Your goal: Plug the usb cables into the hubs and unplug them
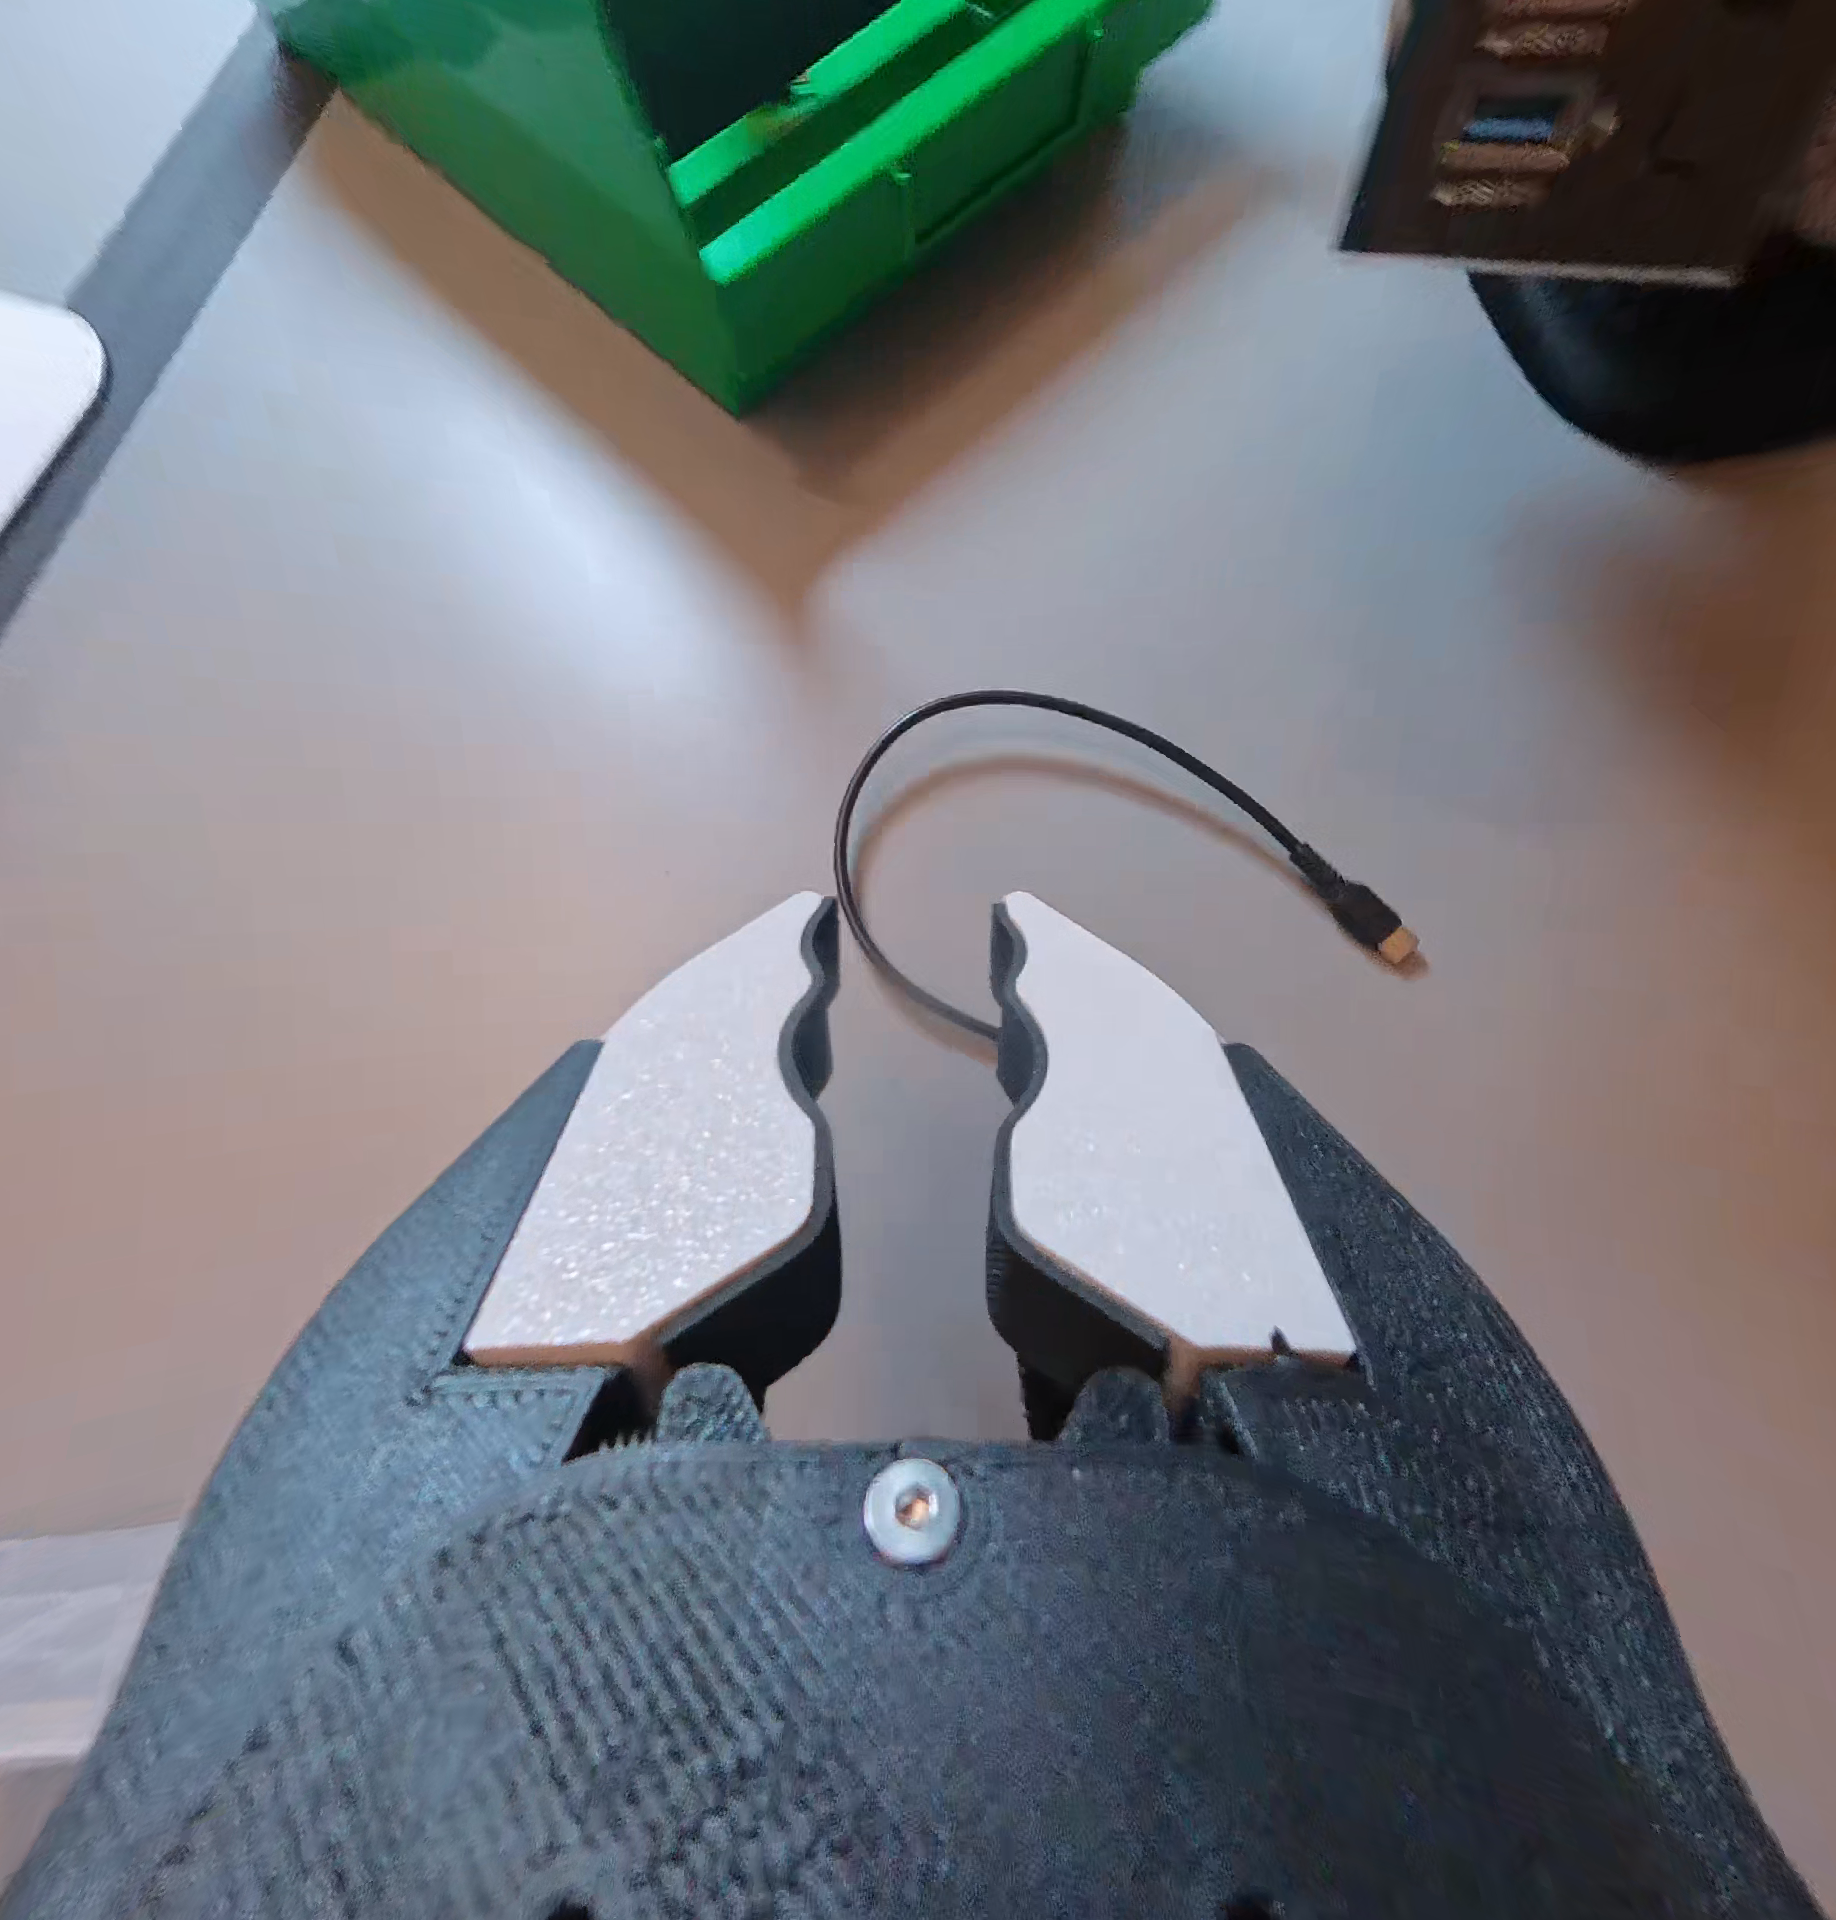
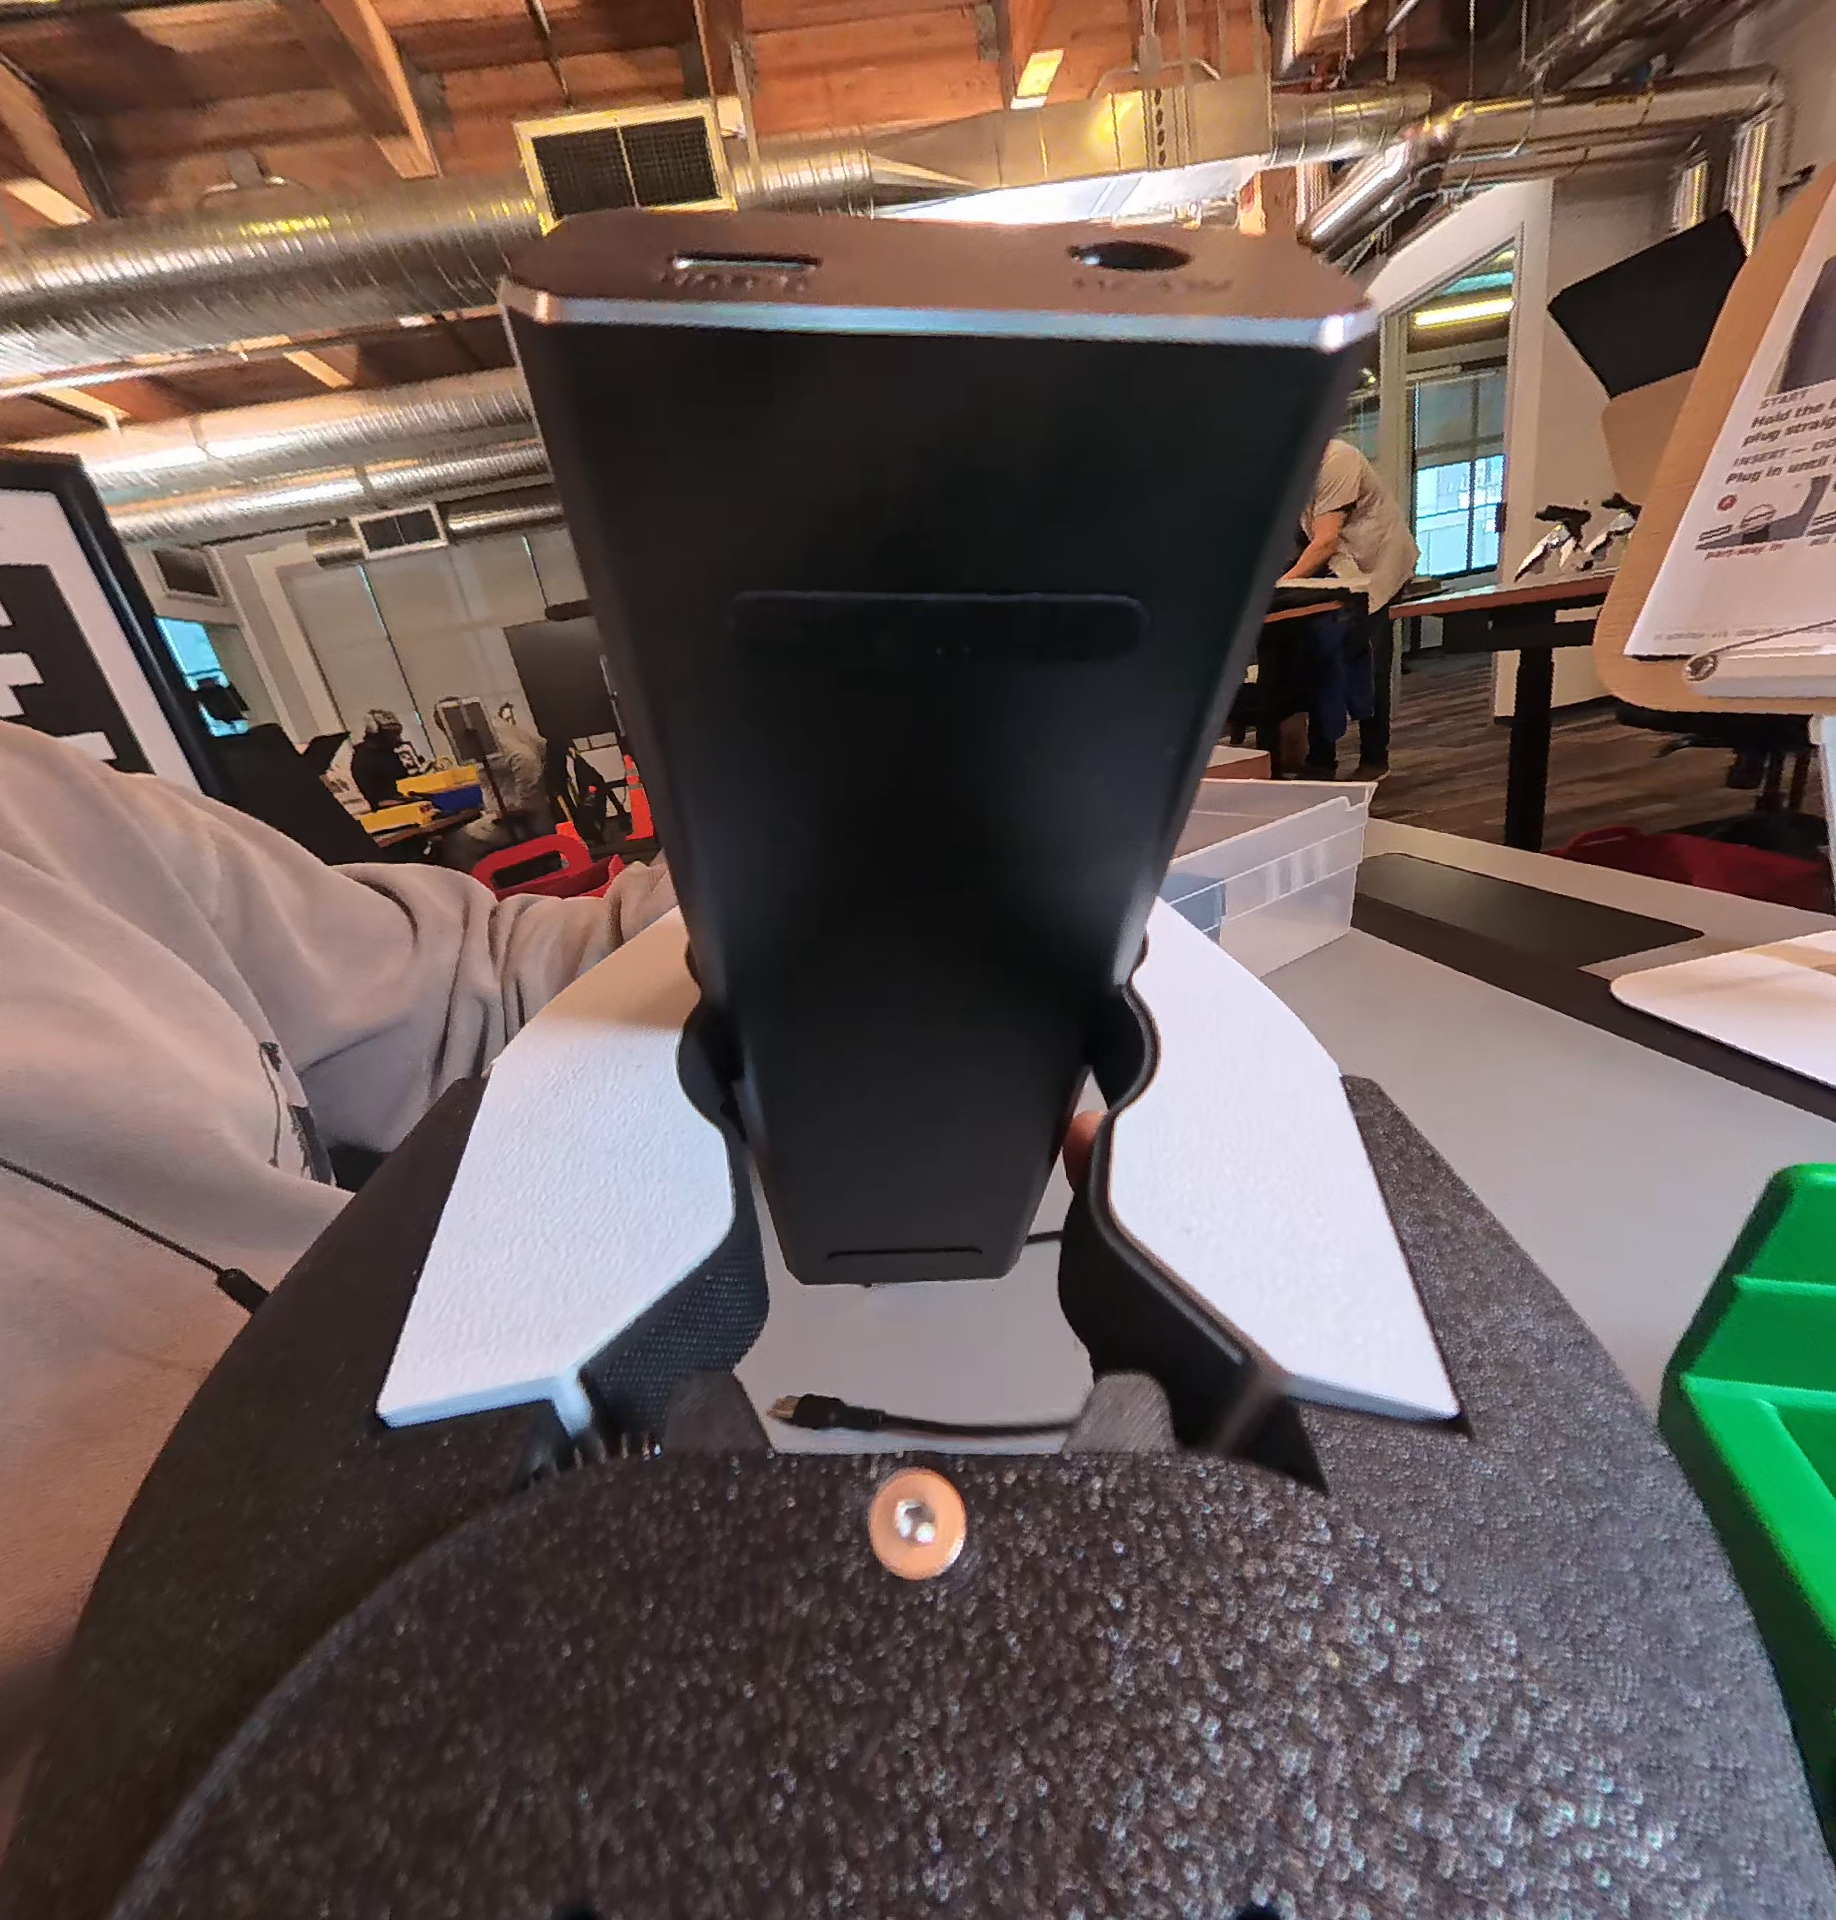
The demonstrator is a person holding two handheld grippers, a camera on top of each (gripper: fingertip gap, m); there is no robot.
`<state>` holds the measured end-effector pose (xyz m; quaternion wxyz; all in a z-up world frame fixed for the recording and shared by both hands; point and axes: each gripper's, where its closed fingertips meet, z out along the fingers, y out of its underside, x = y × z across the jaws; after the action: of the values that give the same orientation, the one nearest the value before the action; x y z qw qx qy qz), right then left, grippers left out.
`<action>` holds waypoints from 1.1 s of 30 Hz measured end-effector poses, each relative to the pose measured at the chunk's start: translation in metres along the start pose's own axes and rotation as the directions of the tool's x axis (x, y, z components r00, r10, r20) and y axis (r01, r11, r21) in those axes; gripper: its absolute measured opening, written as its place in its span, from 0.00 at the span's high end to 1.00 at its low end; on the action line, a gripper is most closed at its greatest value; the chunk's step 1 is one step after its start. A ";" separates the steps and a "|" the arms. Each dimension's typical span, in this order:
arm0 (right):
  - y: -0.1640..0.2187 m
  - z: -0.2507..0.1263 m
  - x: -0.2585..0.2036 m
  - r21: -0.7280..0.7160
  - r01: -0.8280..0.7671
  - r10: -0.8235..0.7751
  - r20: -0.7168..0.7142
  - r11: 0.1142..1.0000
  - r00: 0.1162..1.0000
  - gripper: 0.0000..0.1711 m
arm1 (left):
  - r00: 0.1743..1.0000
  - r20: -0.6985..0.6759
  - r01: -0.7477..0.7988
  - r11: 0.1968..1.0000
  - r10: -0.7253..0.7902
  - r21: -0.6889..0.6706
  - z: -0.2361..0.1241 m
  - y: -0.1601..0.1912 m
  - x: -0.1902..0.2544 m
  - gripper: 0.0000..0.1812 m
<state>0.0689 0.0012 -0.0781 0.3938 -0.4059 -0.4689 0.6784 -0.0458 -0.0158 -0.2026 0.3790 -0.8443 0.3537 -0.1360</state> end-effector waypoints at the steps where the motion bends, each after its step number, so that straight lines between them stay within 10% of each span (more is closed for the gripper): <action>1: 0.001 0.000 0.000 -0.002 0.000 0.000 0.002 1.000 1.000 0.59 | 0.996 -0.038 -0.083 0.996 0.082 -0.018 -0.002 0.003 0.010 0.83; 6: 0.004 0.003 -0.002 -0.013 -0.009 0.009 0.014 1.000 1.000 0.59 | 0.882 -0.216 -0.469 0.827 0.419 -0.310 0.002 0.053 0.038 0.80; 13: 0.008 0.004 -0.002 -0.025 -0.017 0.017 0.018 1.000 1.000 0.59 | 0.765 -0.397 -0.638 0.681 0.507 -0.359 0.020 0.062 0.044 0.80; 23: 0.006 0.002 -0.001 -0.025 -0.023 0.023 0.018 0.999 1.000 0.59 | 0.766 -0.504 -0.584 0.760 0.399 -0.285 0.031 0.055 0.063 0.88; 33: -0.001 -0.001 0.001 0.014 -0.033 0.033 0.016 0.999 0.999 0.59 | 0.847 -0.419 -0.179 0.918 0.327 0.355 -0.034 -0.040 0.074 0.89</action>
<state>0.0697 0.0031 -0.0773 0.3819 -0.4055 -0.4603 0.6913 0.0101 -0.0678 -0.1535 0.4213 -0.6629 0.5190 -0.3373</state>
